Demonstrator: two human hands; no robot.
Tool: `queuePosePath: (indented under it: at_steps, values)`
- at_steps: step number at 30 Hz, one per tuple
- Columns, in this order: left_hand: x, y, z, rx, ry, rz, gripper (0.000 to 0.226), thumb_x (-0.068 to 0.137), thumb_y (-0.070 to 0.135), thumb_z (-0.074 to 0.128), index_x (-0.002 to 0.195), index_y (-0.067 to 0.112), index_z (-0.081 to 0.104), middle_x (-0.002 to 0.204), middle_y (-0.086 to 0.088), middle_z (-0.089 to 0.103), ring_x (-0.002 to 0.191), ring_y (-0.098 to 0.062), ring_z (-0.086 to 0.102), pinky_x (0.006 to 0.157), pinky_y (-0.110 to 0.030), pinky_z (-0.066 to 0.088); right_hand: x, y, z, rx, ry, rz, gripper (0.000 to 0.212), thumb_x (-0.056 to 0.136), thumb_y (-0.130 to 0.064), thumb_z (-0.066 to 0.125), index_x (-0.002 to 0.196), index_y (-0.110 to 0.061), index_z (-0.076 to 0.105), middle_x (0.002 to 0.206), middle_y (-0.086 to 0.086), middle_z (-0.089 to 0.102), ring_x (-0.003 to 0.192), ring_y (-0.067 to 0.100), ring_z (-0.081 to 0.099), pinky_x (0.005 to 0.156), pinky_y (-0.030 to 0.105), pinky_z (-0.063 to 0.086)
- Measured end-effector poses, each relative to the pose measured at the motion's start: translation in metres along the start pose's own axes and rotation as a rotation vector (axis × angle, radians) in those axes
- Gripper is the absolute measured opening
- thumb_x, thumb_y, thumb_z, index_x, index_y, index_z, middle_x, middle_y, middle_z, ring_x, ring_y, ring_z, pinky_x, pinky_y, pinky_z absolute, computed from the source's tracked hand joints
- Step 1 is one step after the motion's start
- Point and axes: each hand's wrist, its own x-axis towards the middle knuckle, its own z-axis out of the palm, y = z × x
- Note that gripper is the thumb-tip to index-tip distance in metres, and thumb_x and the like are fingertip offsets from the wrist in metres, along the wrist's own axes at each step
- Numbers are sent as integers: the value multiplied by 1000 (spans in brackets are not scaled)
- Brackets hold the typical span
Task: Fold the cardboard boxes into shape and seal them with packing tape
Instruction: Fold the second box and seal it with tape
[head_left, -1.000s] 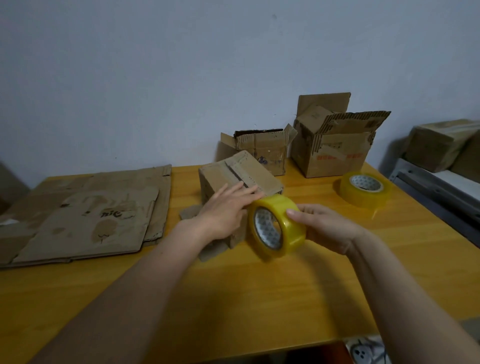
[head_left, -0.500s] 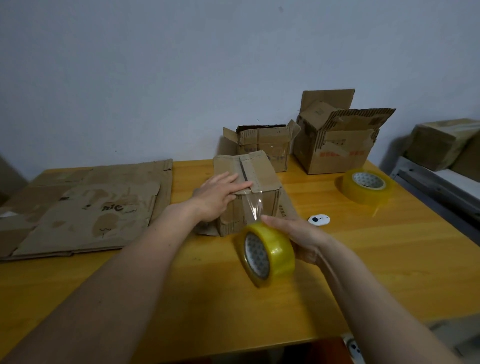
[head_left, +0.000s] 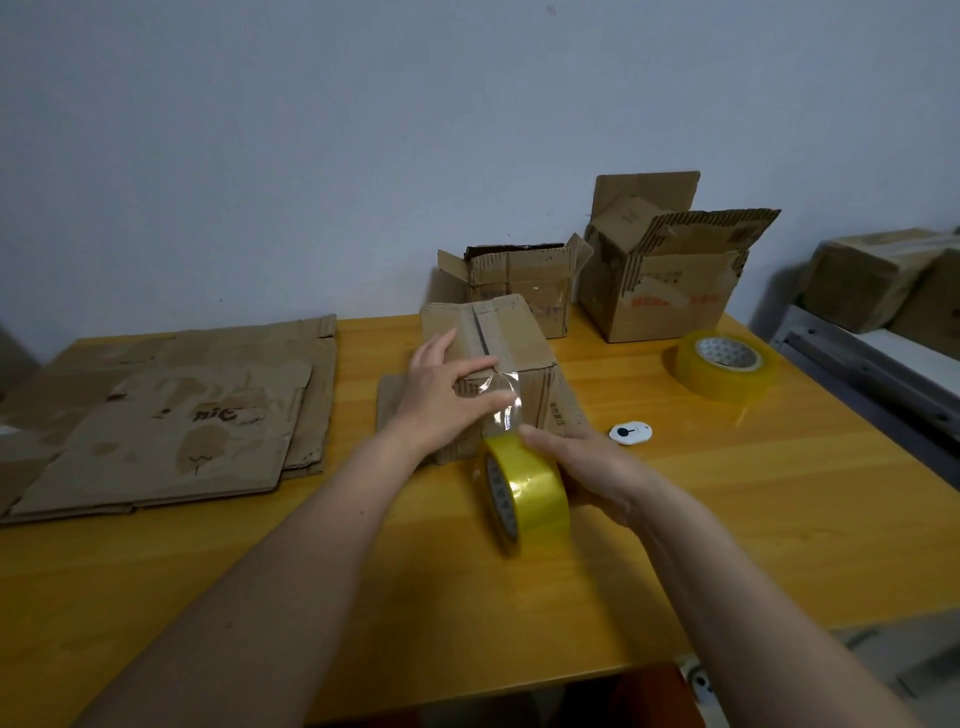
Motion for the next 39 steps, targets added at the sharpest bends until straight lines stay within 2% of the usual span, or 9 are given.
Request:
queuePosePath:
  at_steps: [3, 7, 9, 12, 20, 26, 31, 35, 39]
  values:
    - [-3, 2, 5, 67, 31, 7, 72, 64, 57, 77, 130, 43, 53, 157, 7, 17, 144, -19, 10, 115, -53, 19, 11, 3, -18, -73, 172, -30, 48, 98, -45, 41, 80, -9, 66, 69, 7, 70, 60, 17, 66, 55, 27, 52]
    - [-2, 2, 6, 60, 36, 10, 78, 60, 53, 81, 132, 42, 52, 157, 7, 18, 143, -19, 10, 114, -53, 19, 52, 28, -57, -523, 609, 15, 25, 97, -17, 45, 112, -8, 63, 115, 16, 62, 105, 31, 58, 92, 44, 48]
    - [-2, 2, 6, 57, 41, 14, 79, 60, 52, 82, 132, 41, 52, 156, 6, 19, 143, -19, 11, 114, -51, 19, 64, 44, -71, -750, 571, 105, 40, 96, -15, 47, 135, -16, 48, 143, 14, 40, 131, 34, 35, 108, 43, 33]
    - [0, 2, 7, 66, 41, 9, 80, 59, 53, 82, 132, 41, 51, 156, 6, 19, 142, -20, 12, 113, -51, 19, 70, 62, -83, -876, 485, 150, 50, 97, -11, 41, 144, -27, 35, 155, 5, 23, 140, 33, 18, 112, 42, 24]
    - [0, 1, 11, 92, 66, 6, 80, 58, 55, 81, 131, 43, 52, 158, 9, 8, 145, -20, 2, 115, -52, 13, 59, 61, -91, -638, 600, 48, 24, 90, -18, 64, 112, -10, 63, 114, 14, 62, 103, 32, 56, 79, 38, 45]
    - [0, 2, 14, 90, 112, 10, 78, 56, 56, 82, 128, 43, 55, 159, 10, 1, 145, -18, -5, 117, -51, 10, 23, 11, -49, -392, 608, -575, 18, 87, -16, 66, 104, -18, 67, 98, -5, 55, 87, 9, 54, 71, 15, 40]
    - [-4, 8, 13, 85, 122, -23, 91, 58, 53, 83, 139, 37, 44, 159, 6, -3, 145, -21, -4, 117, -52, 15, 20, -24, -12, -580, 314, -706, 26, 94, -12, 55, 119, -11, 62, 138, -2, 51, 124, 13, 48, 102, 30, 42]
    - [-28, 17, 26, -165, 377, -235, 107, 57, 41, 88, 145, 28, 29, 149, -2, 18, 134, -19, 26, 108, -34, 34, 25, -25, -8, -647, 324, -624, 40, 96, -10, 51, 136, -12, 49, 145, 5, 46, 135, 19, 40, 110, 36, 36]
    - [-46, 26, 43, -476, 489, -424, 75, 61, 33, 88, 120, 21, 42, 113, 5, 40, 96, -9, 49, 77, -20, 41, 28, -25, -5, -651, 347, -628, 41, 96, -11, 52, 137, -12, 48, 140, 8, 51, 128, 21, 47, 103, 30, 41]
